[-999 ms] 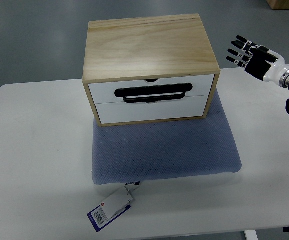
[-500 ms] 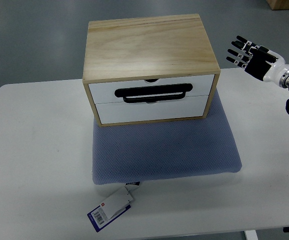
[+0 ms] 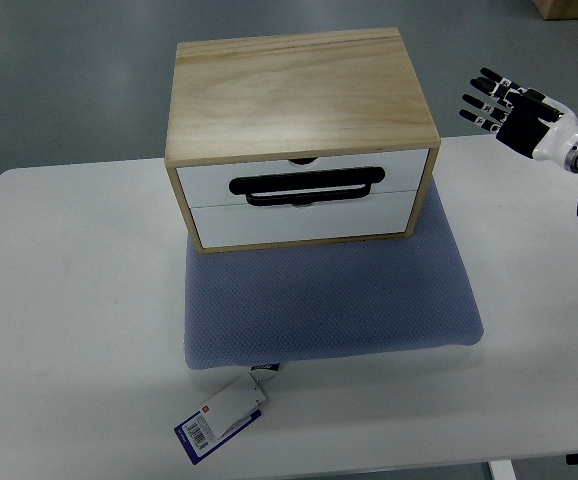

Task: Open wood drawer with right hand

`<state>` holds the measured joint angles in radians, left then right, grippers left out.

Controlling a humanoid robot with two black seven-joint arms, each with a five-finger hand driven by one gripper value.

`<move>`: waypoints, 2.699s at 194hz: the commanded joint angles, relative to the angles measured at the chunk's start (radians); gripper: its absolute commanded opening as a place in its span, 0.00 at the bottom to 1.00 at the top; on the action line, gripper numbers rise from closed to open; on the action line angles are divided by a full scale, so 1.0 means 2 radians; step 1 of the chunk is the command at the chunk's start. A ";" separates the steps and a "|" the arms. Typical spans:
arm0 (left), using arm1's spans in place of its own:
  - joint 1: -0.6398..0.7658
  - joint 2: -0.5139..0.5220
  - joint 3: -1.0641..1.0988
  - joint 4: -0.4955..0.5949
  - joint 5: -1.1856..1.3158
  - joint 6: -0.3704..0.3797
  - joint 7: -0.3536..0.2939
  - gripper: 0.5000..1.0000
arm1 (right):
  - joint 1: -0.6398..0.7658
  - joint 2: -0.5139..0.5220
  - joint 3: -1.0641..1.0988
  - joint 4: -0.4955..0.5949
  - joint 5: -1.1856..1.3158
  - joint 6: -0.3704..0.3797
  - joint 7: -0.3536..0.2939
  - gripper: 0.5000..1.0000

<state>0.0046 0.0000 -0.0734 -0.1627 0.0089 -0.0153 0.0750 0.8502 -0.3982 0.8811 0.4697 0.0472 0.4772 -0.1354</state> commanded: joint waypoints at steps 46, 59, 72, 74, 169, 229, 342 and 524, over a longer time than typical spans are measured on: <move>0.000 0.000 0.000 0.000 0.000 0.000 0.000 1.00 | 0.001 -0.034 0.000 0.000 -0.004 0.010 0.003 0.90; 0.000 0.000 0.000 0.000 0.000 0.000 0.000 1.00 | 0.002 -0.046 0.000 0.000 -0.004 0.010 0.003 0.90; 0.000 0.000 0.000 0.000 0.000 0.000 0.000 1.00 | 0.006 -0.056 -0.001 -0.001 -0.005 0.010 0.003 0.90; 0.000 0.000 0.000 0.000 0.000 0.000 -0.001 1.00 | 0.008 -0.058 -0.002 0.000 -0.005 0.010 0.003 0.90; 0.000 0.000 0.000 0.000 0.000 0.000 -0.001 1.00 | 0.012 -0.175 -0.011 0.053 -0.025 0.067 0.002 0.90; 0.000 0.000 0.000 0.000 0.000 0.000 0.000 1.00 | 0.011 -0.276 -0.004 0.169 -0.060 0.067 0.002 0.90; 0.000 0.000 0.000 0.000 0.000 0.000 0.000 1.00 | 0.039 -0.260 0.002 0.471 -0.241 0.067 -0.003 0.90; 0.000 0.000 0.000 0.000 0.000 0.000 0.000 1.00 | 0.057 -0.087 -0.079 0.499 -0.449 0.067 -0.049 0.90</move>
<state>0.0047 0.0000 -0.0736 -0.1626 0.0092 -0.0155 0.0747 0.9611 -0.5737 0.7321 1.4681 -0.8143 0.6109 -0.2313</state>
